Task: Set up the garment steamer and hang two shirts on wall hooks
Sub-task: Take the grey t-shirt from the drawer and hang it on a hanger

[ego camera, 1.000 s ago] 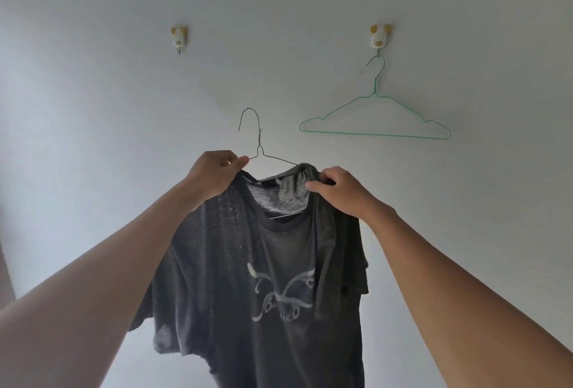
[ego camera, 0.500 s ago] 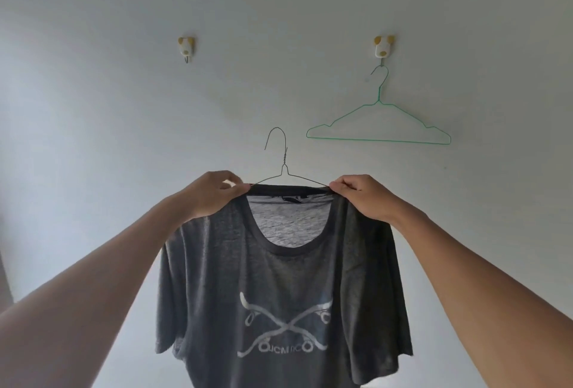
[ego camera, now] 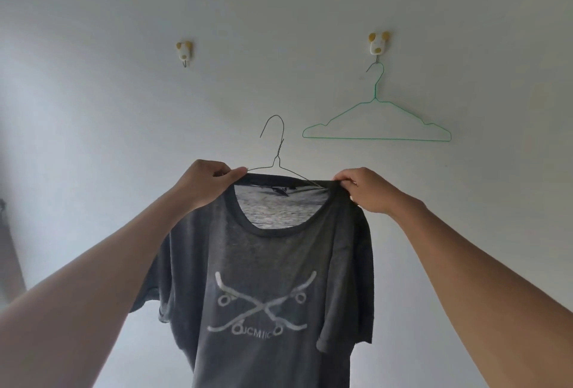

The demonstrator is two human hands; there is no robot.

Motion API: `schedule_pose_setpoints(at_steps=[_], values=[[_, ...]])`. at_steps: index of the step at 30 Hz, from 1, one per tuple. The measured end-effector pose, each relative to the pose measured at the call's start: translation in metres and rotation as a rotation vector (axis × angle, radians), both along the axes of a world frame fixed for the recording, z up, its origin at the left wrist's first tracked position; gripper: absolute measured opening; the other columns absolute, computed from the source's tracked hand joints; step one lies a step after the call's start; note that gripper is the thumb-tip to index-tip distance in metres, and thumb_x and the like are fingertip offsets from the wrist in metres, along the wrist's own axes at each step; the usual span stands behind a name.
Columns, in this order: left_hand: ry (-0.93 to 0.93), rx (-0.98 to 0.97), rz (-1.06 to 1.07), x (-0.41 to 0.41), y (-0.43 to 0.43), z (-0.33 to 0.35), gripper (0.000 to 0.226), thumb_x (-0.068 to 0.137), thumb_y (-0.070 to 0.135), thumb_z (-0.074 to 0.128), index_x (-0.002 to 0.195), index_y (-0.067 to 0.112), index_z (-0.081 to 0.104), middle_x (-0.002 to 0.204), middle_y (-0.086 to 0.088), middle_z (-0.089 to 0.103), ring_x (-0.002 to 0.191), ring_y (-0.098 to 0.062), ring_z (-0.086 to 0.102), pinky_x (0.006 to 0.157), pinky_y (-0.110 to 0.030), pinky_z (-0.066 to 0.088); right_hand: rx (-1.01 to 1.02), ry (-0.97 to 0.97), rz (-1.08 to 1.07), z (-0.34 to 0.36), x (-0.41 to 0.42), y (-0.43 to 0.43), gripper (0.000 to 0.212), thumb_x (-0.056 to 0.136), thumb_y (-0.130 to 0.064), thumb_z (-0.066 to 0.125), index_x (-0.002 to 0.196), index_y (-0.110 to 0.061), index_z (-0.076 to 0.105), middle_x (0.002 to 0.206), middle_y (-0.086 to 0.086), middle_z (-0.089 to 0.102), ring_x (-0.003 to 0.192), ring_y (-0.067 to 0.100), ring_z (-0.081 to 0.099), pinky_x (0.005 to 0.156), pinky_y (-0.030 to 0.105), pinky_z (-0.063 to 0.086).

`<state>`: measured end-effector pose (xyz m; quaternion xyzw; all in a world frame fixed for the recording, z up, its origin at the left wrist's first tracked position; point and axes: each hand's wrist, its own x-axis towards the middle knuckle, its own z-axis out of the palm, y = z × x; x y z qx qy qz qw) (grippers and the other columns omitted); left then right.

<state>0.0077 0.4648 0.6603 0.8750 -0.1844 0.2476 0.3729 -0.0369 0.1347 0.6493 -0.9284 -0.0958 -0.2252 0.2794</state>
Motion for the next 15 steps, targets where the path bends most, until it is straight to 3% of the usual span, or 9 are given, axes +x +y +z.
schedule_pose_setpoints(at_steps=[5, 7, 9, 13, 15], values=[[-0.001, -0.011, 0.017, -0.005, -0.007, 0.008, 0.060, 0.077, 0.071, 0.055, 0.075, 0.013, 0.069, 0.042, 0.012, 0.039, 0.044, -0.008, 0.037, 0.052, -0.024, 0.033, -0.143, -0.176, -0.033, -0.003, 0.014, -0.010, 0.033, 0.099, -0.006, 0.039, 0.118, -0.022, 0.061, 0.115, 0.000, 0.059, 0.100, 0.020, 0.057, 0.088, 0.037, 0.047], [0.006, -0.025, 0.028, -0.008, -0.005, 0.010, 0.063, 0.075, 0.073, 0.055, 0.076, 0.011, 0.068, 0.045, 0.011, 0.038, 0.046, -0.009, 0.037, 0.052, -0.024, 0.032, -0.262, -0.250, -0.077, -0.005, 0.016, -0.018, 0.037, 0.097, -0.003, 0.041, 0.118, -0.027, 0.061, 0.115, -0.003, 0.053, 0.095, 0.019, 0.057, 0.081, 0.037, 0.049], [0.014, -0.056, 0.055, -0.010, -0.002, 0.010, 0.063, 0.073, 0.073, 0.056, 0.072, 0.011, 0.065, 0.044, 0.012, 0.037, 0.042, -0.007, 0.034, 0.050, -0.023, 0.030, -0.213, -0.269, -0.089, -0.003, 0.018, -0.021, 0.039, 0.097, -0.002, 0.040, 0.111, -0.031, 0.062, 0.112, -0.005, 0.054, 0.089, 0.015, 0.057, 0.072, 0.033, 0.047], [0.007, -0.147, 0.130, -0.012, -0.004, 0.006, 0.058, 0.076, 0.068, 0.059, 0.059, 0.013, 0.052, 0.044, 0.012, 0.035, 0.038, -0.007, 0.030, 0.047, -0.024, 0.027, 0.216, 0.009, 0.177, 0.008, 0.012, 0.005, 0.028, 0.098, -0.039, 0.041, 0.101, -0.037, 0.069, 0.107, -0.015, 0.067, 0.099, 0.003, 0.059, 0.082, 0.023, 0.040], [0.000, -0.174, 0.166, -0.013, -0.003, 0.007, 0.056, 0.077, 0.066, 0.061, 0.060, 0.013, 0.051, 0.049, 0.008, 0.037, 0.039, -0.008, 0.030, 0.046, -0.023, 0.027, 0.200, 0.078, 0.257, 0.007, 0.008, 0.022, 0.043, 0.087, -0.064, 0.047, 0.101, -0.032, 0.072, 0.101, -0.015, 0.070, 0.092, 0.001, 0.061, 0.083, 0.025, 0.041]])
